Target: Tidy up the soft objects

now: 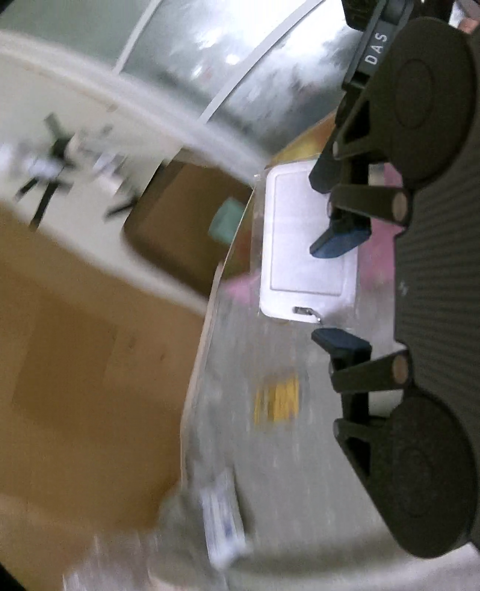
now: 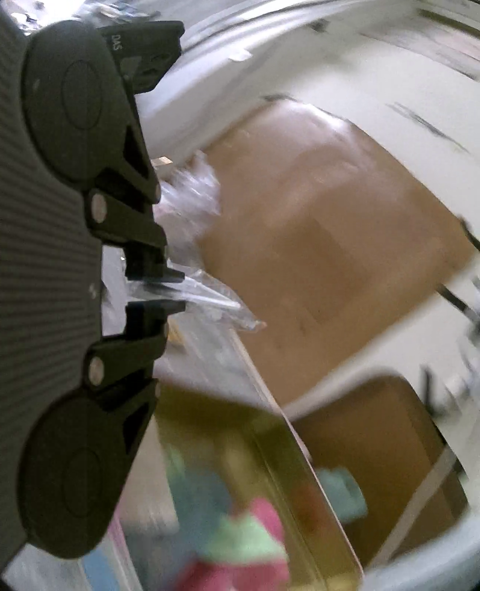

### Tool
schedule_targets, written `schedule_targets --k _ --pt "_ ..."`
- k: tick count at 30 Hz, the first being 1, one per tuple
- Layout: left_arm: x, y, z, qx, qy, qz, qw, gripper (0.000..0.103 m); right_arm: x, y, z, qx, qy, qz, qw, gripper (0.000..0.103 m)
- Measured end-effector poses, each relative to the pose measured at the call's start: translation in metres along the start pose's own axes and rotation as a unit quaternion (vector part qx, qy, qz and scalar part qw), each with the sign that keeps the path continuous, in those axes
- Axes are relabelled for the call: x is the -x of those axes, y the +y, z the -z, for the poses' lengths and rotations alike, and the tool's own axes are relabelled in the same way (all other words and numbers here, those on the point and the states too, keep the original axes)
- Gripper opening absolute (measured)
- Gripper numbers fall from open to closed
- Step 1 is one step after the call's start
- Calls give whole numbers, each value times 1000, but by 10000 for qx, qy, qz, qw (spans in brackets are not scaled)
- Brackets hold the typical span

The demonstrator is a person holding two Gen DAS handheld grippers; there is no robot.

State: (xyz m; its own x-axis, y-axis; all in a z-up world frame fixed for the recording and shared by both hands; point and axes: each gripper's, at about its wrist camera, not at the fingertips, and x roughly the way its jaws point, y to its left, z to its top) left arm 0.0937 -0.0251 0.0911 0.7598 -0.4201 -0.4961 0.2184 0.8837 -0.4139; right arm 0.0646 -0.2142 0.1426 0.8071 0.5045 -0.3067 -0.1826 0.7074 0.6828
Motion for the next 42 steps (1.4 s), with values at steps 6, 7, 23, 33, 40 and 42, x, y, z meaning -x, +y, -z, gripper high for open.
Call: schedule_targets --k 6,7,23,33,40,42 --pt "-72 -62 4 -417 476 220 9978 43 30 -61 -13 -312 -371 587 9971 13" --pt "-82 -71 6 -486 545 213 9971 42 31 -69 -14 -341 -399 656 9965 13" --pt "-87 -102 27 -1351 292 -479 9892 90 54 -72 -4 690 -1667 1994 9632 57" --pt "0 -14 44 -764 -157 -841 9934 91 34 -3 33 1768 -1102 1252 9700 57" --pt "38 79 50 -188 -39 -1772 9840 83 -23 48 69 2202 315 280 9746 57" --pt "42 92 51 -222 -32 -2083 9778 84 -41 57 80 2292 681 208 9708 57"
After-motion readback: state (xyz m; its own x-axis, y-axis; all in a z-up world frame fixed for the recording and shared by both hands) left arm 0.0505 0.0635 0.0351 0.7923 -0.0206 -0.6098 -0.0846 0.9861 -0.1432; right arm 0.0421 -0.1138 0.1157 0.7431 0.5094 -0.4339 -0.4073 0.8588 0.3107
